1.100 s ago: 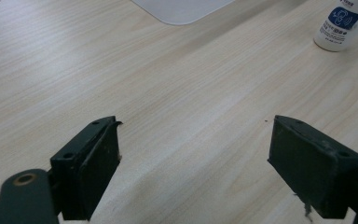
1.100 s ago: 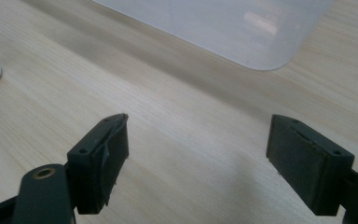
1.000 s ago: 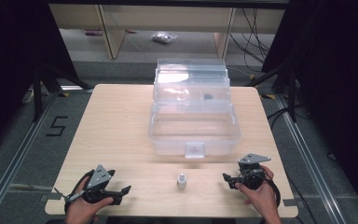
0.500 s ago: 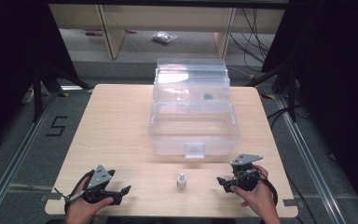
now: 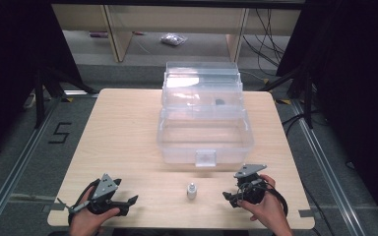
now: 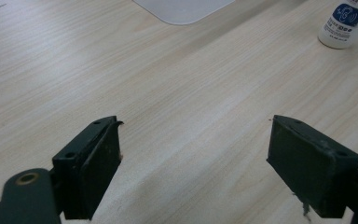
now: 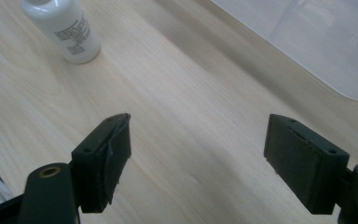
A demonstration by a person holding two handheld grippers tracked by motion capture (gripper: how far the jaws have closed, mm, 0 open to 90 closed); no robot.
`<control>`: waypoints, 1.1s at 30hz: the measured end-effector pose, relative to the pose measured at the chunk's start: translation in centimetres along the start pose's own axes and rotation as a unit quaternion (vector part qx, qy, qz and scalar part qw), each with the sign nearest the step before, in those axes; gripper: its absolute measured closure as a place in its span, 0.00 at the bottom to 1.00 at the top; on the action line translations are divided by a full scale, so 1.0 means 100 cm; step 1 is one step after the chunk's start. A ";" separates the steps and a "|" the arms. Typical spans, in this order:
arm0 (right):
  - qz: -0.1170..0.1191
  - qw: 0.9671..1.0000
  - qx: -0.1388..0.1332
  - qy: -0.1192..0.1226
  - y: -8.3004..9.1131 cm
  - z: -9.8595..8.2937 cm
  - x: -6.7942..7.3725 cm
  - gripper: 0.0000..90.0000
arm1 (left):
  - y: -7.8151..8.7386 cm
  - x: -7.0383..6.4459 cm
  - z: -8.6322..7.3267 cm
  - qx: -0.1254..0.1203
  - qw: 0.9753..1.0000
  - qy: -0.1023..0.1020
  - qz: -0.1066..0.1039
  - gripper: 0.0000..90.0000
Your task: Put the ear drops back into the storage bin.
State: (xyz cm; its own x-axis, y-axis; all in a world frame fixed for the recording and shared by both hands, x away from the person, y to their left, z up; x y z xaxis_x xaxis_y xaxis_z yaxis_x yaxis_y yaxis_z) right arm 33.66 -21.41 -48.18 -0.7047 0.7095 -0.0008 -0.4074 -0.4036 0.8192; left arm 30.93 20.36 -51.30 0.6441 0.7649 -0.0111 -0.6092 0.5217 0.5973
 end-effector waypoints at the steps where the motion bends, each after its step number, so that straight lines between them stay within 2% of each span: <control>1: 0.000 1.000 0.000 0.000 0.000 0.000 0.000 0.26 | 0.000 0.000 0.000 0.000 1.000 0.000 0.000 0.18; 6: 0.008 1.000 0.013 0.021 0.000 0.006 0.006 0.26 | 0.000 0.000 0.000 0.001 1.000 -0.001 0.003 0.18; 7: -0.002 0.999 0.009 0.031 -0.002 0.008 0.006 0.26 | 0.000 0.000 0.000 0.001 1.000 -0.001 0.003 0.18; 9: 0.015 0.999 0.020 0.039 -0.001 0.011 0.009 0.26 | -0.001 0.000 0.000 0.003 1.000 -0.003 0.002 0.18; 10: 0.012 0.999 0.030 0.043 -0.002 0.015 0.013 0.26 | -0.001 0.000 0.000 0.003 1.000 -0.003 0.003 0.18; 12: 0.015 0.999 0.032 0.040 -0.003 0.016 0.015 0.27 | -0.001 0.000 0.000 0.003 1.000 -0.005 0.004 0.18; 14: 0.031 0.997 0.036 0.063 -0.006 0.021 0.018 0.27 | -0.001 0.000 0.000 0.001 1.000 -0.005 0.004 0.18; 15: 0.032 0.997 0.037 0.057 -0.006 0.022 0.021 0.27 | -0.001 0.000 0.000 0.002 1.000 -0.005 0.003 0.18; 16: 0.035 0.997 0.047 0.047 -0.005 0.023 0.024 0.27 | 0.000 0.001 0.000 0.007 1.000 -0.013 0.004 0.18; 18: 0.042 0.995 0.039 0.082 -0.008 0.026 0.024 0.27 | 0.000 0.001 0.000 0.008 1.000 -0.014 0.003 0.18; 19: 0.041 0.995 0.050 0.075 -0.007 0.028 0.027 0.27 | 0.000 0.001 0.000 0.007 1.000 -0.014 0.003 0.18; 24: 0.056 0.992 0.053 0.104 -0.011 0.037 0.033 0.28 | -0.001 0.000 0.000 0.002 1.000 -0.006 0.003 0.18; 27: 0.059 0.990 0.062 0.111 -0.015 0.043 0.040 0.29 | 0.000 0.000 0.000 0.003 1.000 -0.008 0.003 0.18; 33: 0.066 0.983 0.077 0.151 -0.025 0.057 0.052 0.32 | -0.001 0.000 0.000 0.004 1.000 -0.010 0.000 0.18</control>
State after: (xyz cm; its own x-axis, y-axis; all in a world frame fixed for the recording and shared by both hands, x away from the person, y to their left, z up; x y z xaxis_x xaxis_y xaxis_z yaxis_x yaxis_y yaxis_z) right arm 34.29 -13.39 -46.91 -0.8955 0.4434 -0.0390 -0.2233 -0.3717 0.9011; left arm 30.99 20.36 -51.35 0.6535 0.7569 0.0046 -0.6053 0.5189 0.6036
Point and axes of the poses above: each handheld gripper's, and its own axes: y roughly backward along the jaws, z roughly out of its top, x roughly to its left, the point moved 2 cm from there along -y, roughly forward along the jaws, and after that the axes turned 1 degree about y, right-handed, at the moved point
